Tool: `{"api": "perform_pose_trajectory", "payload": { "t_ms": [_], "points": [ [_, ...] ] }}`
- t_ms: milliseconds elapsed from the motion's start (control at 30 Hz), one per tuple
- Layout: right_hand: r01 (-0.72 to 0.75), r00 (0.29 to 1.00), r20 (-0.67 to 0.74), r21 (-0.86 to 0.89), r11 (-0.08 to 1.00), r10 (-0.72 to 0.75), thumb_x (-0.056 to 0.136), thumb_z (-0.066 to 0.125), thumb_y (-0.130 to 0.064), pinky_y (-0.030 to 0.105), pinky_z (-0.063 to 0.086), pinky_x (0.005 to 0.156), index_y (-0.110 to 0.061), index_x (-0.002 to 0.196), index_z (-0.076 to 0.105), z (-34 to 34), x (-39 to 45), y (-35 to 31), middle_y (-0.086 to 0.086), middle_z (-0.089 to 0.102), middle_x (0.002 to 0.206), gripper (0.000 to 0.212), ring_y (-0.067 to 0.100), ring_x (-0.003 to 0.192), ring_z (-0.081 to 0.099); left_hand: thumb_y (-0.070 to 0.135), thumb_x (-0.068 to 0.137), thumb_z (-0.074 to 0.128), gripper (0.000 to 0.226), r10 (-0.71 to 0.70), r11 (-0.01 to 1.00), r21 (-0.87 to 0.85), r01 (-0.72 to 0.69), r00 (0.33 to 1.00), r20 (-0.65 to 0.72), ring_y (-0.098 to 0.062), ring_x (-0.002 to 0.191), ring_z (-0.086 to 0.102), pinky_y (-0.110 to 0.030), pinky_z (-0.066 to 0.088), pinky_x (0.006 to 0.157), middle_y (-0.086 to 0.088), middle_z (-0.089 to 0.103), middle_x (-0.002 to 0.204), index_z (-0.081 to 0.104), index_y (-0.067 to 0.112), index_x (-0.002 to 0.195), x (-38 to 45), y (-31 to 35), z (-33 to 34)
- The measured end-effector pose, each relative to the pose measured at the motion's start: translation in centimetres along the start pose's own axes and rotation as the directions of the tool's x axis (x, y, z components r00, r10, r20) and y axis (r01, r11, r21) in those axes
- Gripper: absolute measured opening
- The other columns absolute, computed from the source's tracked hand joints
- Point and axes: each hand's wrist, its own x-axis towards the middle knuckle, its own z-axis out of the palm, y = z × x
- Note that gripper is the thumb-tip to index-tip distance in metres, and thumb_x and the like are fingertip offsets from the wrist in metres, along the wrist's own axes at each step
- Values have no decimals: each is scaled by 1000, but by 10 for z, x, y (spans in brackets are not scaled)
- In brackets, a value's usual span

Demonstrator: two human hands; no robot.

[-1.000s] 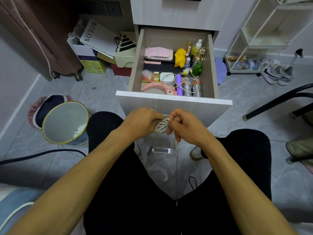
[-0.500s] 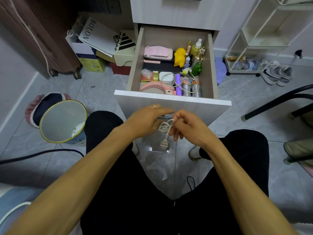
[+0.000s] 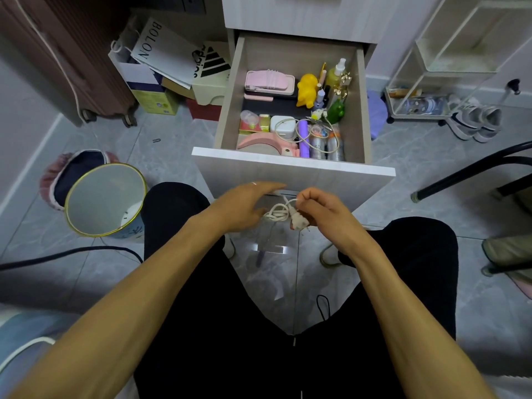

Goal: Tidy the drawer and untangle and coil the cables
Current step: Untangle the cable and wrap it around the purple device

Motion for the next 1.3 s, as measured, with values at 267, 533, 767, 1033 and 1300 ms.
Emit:
{"api": "perform_pose_trajectory", "payload": {
  "t_ms": [267,533,767,1033,1300],
  "points": [
    [-43,999,28,191,981,38,98,47,-10,31,52,68,-10,80,60,-2,0,5,9,64,74,23,22,69,59,23,94,57,19,220,975,16,-220,971,-94,-19,77,58,-33,45,71,-3,70,88,73,16,101,3,11,1],
    [-72,996,64,165,984,62,101,44,-14,30,52,79,-13,84,58,3,2,12,-11,68,77,22,8,79,61,23,95,57,18,-19,999,37,37,914,-404,-16,91,53,-32,46,68,2,58,94,74,17,100,1,5,11],
    [16,1000,-10,206,979,-14,102,41,-9,39,53,77,-11,85,53,2,0,21,6,62,83,21,14,70,59,25,95,55,20,-150,989,-82,126,883,-444,-21,78,66,-30,47,64,0,74,86,75,21,94,2,17,12],
    [135,974,-164,-137,981,-157,94,56,-1,22,51,61,-18,86,62,-2,-5,18,5,66,76,20,6,60,60,9,92,61,17,4,976,-189,-110,873,-487,-7,73,65,-13,47,68,11,69,77,74,15,85,-9,30,6],
    [206,965,-154,-47,977,-211,89,63,2,16,48,59,-8,90,69,1,-10,14,-5,67,71,12,3,59,58,9,90,64,16,-213,931,-354,92,923,-320,-11,67,67,-23,53,67,4,70,71,78,12,84,5,22,12]
  ]
}}
